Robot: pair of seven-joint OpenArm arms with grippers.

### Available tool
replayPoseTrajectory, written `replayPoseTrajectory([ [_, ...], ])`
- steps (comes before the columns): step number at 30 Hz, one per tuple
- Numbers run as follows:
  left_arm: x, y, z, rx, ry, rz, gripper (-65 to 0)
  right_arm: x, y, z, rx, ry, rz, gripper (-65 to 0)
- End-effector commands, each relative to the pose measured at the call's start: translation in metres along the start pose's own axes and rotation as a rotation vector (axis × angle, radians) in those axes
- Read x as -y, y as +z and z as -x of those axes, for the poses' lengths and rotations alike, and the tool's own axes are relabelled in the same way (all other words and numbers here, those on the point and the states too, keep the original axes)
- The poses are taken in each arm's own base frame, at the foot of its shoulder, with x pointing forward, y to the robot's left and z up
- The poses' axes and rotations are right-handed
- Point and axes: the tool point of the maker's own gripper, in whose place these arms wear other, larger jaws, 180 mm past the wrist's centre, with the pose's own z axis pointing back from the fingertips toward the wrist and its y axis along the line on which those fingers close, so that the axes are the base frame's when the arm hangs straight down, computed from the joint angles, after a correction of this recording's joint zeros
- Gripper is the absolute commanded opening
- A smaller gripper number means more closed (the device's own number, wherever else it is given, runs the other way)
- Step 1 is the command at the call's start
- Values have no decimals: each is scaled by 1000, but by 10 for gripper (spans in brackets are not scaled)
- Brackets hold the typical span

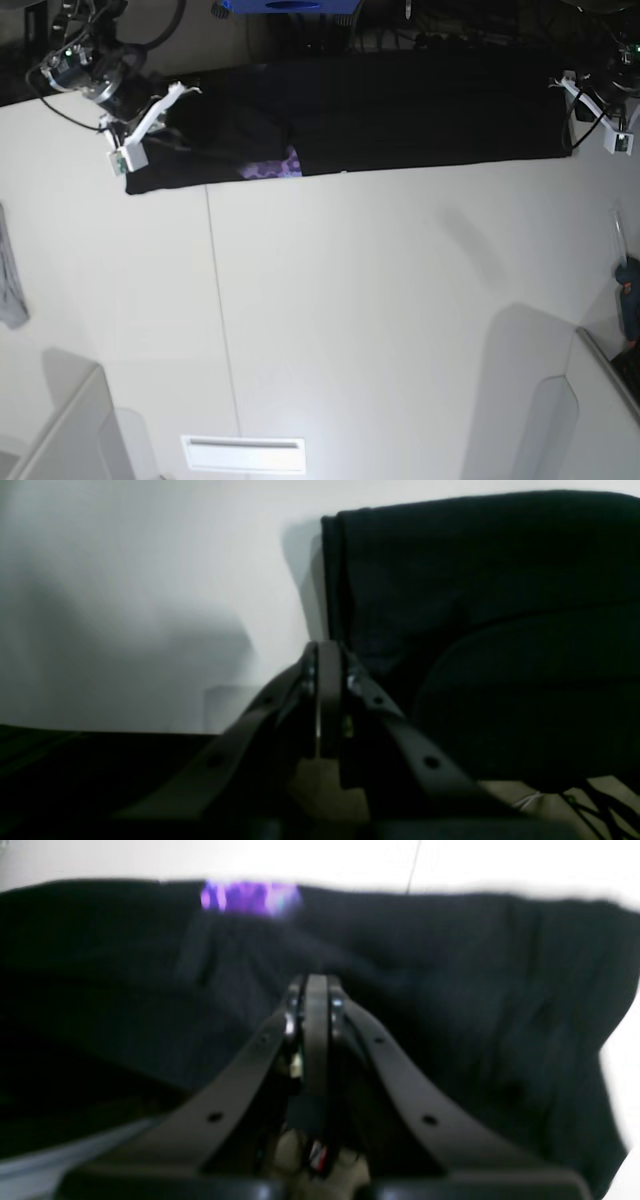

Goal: Fold the T-shirt properly
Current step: 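Grasp both ends of the shirt strip with both grippers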

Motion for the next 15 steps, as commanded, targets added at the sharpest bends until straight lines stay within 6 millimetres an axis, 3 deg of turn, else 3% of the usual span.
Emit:
replayPoseTrajectory([
  [1,-2,3,-3,17,-3,-6,-650,0,1,-12,40,13,-7,-650],
  [10,7,-37,30,-128,28,27,-650,43,-25,15,-111,15,115,-650],
  [15,24,-60,16,-118,-5,59,-650,64,-44,29,-173,-30,137,-650],
])
